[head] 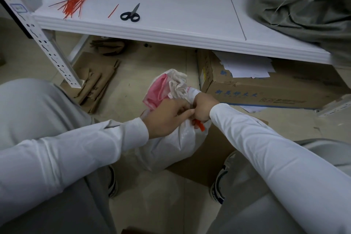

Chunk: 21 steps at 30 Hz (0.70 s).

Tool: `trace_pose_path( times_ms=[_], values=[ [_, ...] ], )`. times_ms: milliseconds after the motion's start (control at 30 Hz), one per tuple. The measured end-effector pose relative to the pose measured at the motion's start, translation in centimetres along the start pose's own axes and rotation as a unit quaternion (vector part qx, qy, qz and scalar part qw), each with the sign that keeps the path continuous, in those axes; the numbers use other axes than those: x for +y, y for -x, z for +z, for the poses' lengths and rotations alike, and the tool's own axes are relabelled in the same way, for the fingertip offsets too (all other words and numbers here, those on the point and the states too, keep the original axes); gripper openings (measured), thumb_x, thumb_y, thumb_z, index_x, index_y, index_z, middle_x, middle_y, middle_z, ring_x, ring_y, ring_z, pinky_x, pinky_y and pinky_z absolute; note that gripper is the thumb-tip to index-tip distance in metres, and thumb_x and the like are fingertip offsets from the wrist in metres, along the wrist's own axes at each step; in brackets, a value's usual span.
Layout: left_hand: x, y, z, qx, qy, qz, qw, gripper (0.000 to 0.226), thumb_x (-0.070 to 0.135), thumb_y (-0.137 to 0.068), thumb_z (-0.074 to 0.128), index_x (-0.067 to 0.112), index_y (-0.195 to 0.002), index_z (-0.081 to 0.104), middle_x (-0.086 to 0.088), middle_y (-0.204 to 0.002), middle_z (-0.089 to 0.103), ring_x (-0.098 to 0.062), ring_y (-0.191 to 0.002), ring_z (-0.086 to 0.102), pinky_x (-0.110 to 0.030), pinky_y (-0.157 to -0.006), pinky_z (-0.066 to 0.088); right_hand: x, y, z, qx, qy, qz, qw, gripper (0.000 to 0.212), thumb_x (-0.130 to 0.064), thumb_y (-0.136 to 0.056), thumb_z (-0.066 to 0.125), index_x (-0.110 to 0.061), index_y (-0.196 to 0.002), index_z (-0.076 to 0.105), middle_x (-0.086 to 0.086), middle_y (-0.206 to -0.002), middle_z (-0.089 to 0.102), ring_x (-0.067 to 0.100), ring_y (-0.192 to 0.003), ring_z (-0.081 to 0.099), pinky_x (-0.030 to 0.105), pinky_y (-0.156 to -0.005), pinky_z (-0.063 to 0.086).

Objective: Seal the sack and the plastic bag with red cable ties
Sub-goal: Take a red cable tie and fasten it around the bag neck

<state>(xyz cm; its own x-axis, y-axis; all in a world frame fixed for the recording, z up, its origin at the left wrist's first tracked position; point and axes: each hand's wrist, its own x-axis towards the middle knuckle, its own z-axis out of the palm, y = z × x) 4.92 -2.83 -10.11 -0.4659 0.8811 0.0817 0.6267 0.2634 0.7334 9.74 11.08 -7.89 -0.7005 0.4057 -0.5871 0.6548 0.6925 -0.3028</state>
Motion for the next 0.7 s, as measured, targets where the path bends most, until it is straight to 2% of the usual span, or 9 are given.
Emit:
trace_pose_path(
  times_ms=[67, 167, 233, 300, 367, 467, 533, 600, 700],
  values=[
    [-1.0, -0.1, 0.0, 0.023, -0.100, 0.037, 0.994, 0.021, 0.016, -0.098, 0.049, 0.015, -0.118, 0.055, -0.003, -0.104, 0.066, -0.012, -0.085, 0.064, -0.028, -0.078, 0.056, 0.1, 0.1, -0.1, -0.004, -0.021, -0.003, 1.000, 0.026, -0.026, -0.088, 0.065, -0.005, -0.104, 0.065, 0.013, -0.101, 0.070, 0.027, -0.093, 0.068, 0.039, -0.091, 0.054],
    [-1.9, -0.5, 1.0, 0.018, -0.259, 0.100, 0.960, 0.050, 0.017, -0.100, 0.045, 0.020, -0.147, 0.027, -0.007, -0.116, 0.064, -0.016, -0.084, 0.066, -0.030, -0.073, 0.058, 0.3, 0.2, 0.1, 0.015, -0.015, -0.023, 1.000, 0.027, -0.026, -0.090, 0.062, -0.007, -0.109, 0.061, 0.010, -0.102, 0.068, 0.024, -0.092, 0.068, 0.037, -0.089, 0.055],
    [-2.4, -1.1, 0.8, 0.009, -0.302, 0.071, 0.951, 0.056, 0.023, -0.102, 0.041, 0.020, -0.151, 0.016, -0.009, -0.115, 0.064, -0.018, -0.085, 0.066, -0.030, -0.073, 0.056, 0.4, 0.0, 0.4, 0.016, -0.008, -0.023, 1.000, 0.026, -0.025, -0.090, 0.062, -0.005, -0.106, 0.065, 0.011, -0.099, 0.070, 0.023, -0.089, 0.070, 0.037, -0.087, 0.057],
    [-3.3, -2.0, 0.2, -0.006, -0.325, 0.037, 0.945, 0.048, 0.029, -0.102, 0.039, 0.017, -0.147, 0.027, -0.008, -0.121, 0.061, -0.020, -0.097, 0.065, -0.028, -0.080, 0.053, 0.7, -0.4, 0.5, 0.025, 0.005, -0.015, 1.000, 0.027, -0.028, -0.088, 0.064, -0.006, -0.105, 0.068, 0.010, -0.098, 0.070, 0.023, -0.091, 0.069, 0.036, -0.088, 0.056],
    [-3.4, -2.7, -0.4, -0.031, -0.306, -0.007, 0.952, 0.037, 0.032, -0.102, 0.038, 0.017, -0.135, 0.045, -0.002, -0.119, 0.059, -0.016, -0.104, 0.062, -0.020, -0.083, 0.045, 0.8, -0.5, 0.4, 0.026, 0.009, -0.005, 1.000, 0.031, -0.030, -0.087, 0.065, -0.008, -0.109, 0.067, 0.008, -0.102, 0.069, 0.023, -0.095, 0.067, 0.036, -0.092, 0.054],
    [-3.0, -3.4, -1.1, -0.043, -0.338, -0.052, 0.939, 0.022, 0.023, -0.101, 0.044, 0.015, -0.106, 0.063, -0.001, -0.098, 0.063, -0.015, -0.083, 0.060, -0.025, -0.081, 0.051, 0.7, -0.7, 0.6, 0.027, 0.008, -0.008, 1.000, 0.033, -0.033, -0.087, 0.065, -0.010, -0.110, 0.065, 0.009, -0.107, 0.067, 0.025, -0.101, 0.064, 0.037, -0.095, 0.052],
    [-2.2, -3.4, -1.6, -0.040, -0.429, -0.055, 0.901, 0.018, 0.012, -0.097, 0.048, 0.012, -0.093, 0.065, -0.002, -0.090, 0.064, -0.015, -0.071, 0.054, -0.026, -0.070, 0.052, 0.4, -0.9, 0.9, 0.032, 0.011, -0.010, 0.999, 0.031, -0.031, -0.086, 0.066, -0.010, -0.109, 0.065, 0.010, -0.106, 0.068, 0.025, -0.101, 0.065, 0.037, -0.095, 0.052],
    [-1.2, -3.2, -1.8, -0.033, -0.515, -0.011, 0.857, 0.019, 0.003, -0.092, 0.049, 0.011, -0.087, 0.065, -0.003, -0.083, 0.062, -0.016, -0.066, 0.052, -0.027, -0.059, 0.045, 0.1, -1.1, 1.0, 0.037, 0.019, -0.016, 0.999, 0.026, -0.028, -0.086, 0.067, -0.010, -0.104, 0.066, 0.010, -0.104, 0.069, 0.025, -0.098, 0.066, 0.037, -0.092, 0.054],
    [-0.7, -2.8, -1.2, -0.023, -0.577, 0.155, 0.801, 0.005, 0.012, -0.083, 0.066, 0.014, -0.086, 0.070, -0.003, -0.086, 0.062, -0.019, -0.079, 0.056, -0.030, -0.060, 0.045, -0.1, -1.0, 0.9, 0.042, 0.027, -0.020, 0.999, 0.010, -0.021, -0.084, 0.067, -0.012, -0.083, 0.063, 0.011, -0.093, 0.070, 0.025, -0.086, 0.069, 0.038, -0.083, 0.058]
  ],
)
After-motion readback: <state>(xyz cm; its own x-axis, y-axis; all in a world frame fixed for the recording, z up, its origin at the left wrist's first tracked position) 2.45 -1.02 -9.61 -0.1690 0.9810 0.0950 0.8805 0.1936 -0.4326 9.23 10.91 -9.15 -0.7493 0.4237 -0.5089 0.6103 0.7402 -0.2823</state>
